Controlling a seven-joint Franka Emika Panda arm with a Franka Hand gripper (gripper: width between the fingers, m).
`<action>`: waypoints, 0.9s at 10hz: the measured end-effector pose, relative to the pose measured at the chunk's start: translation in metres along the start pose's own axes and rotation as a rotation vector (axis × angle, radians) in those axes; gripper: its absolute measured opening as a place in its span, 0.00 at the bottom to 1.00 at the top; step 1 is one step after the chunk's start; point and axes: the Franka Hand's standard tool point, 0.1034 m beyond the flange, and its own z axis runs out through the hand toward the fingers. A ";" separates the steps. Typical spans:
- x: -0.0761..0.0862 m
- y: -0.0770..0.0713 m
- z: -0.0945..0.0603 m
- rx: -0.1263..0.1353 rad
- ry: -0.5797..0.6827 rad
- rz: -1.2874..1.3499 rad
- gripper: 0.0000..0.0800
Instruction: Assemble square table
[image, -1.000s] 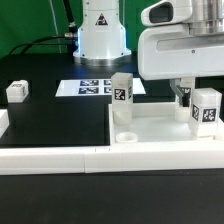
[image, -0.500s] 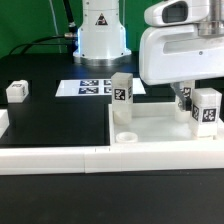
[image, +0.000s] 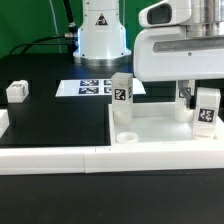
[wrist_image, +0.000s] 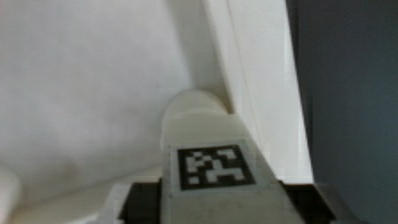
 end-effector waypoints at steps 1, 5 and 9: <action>-0.001 0.000 0.001 0.005 -0.006 0.245 0.37; -0.003 0.000 0.007 0.049 -0.067 0.725 0.37; -0.004 0.000 0.007 0.052 -0.060 0.542 0.73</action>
Offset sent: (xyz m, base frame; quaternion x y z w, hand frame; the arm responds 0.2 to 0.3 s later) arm 0.0134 0.0059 -0.0066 0.0815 -0.0562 0.3632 0.9265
